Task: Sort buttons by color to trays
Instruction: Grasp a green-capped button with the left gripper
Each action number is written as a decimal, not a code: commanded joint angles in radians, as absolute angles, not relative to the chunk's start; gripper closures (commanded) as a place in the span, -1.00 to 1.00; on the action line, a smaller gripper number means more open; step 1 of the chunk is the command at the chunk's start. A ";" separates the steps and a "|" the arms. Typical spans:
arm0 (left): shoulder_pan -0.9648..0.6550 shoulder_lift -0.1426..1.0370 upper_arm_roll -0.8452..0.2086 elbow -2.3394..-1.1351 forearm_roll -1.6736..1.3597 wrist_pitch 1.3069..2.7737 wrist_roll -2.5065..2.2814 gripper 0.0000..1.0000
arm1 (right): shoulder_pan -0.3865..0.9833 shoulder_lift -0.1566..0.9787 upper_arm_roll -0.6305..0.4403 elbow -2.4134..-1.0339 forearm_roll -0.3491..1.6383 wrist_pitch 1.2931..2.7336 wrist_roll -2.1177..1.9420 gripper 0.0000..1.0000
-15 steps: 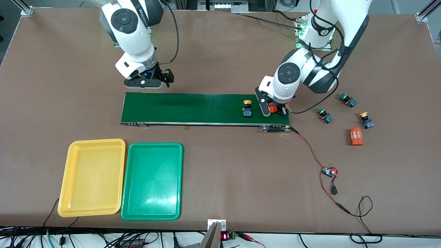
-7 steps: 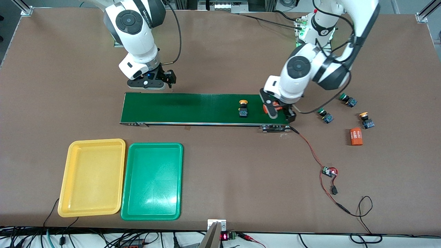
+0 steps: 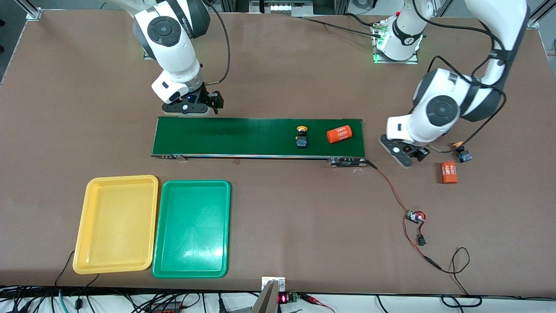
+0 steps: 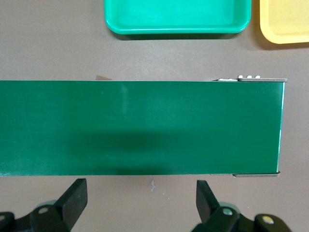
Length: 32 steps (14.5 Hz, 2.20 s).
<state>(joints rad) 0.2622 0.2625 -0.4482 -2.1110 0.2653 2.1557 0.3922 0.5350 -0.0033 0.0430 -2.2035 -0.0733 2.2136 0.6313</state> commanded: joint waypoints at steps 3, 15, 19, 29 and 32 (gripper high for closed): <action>0.327 0.276 -0.446 -2.131 0.264 2.143 -0.030 -1.00 | 0.541 0.003 0.040 -2.192 -0.075 2.218 0.647 -1.00; 0.387 0.442 -0.339 -2.131 0.121 2.326 -0.408 -1.00 | 0.540 0.002 0.038 -2.175 -0.072 2.206 0.650 -1.00; 0.385 0.454 -0.341 -2.143 0.120 2.322 -0.413 -1.00 | 0.540 0.002 0.038 -2.175 -0.072 2.204 0.650 -1.00; 0.376 0.428 -0.353 -2.160 0.114 2.255 -0.429 0.64 | 0.543 0.070 0.038 -2.125 -0.016 2.217 0.628 -1.00; 0.374 0.398 -0.370 -2.151 0.118 2.256 -0.407 0.98 | 0.581 0.167 0.038 -2.054 -0.015 2.218 0.601 -1.00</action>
<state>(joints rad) 0.3811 0.4520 -0.3562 -2.1496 0.1342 2.2788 -0.4215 0.5453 0.0755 0.0432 -2.1366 -0.0332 2.2199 0.6164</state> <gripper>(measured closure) 0.568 0.000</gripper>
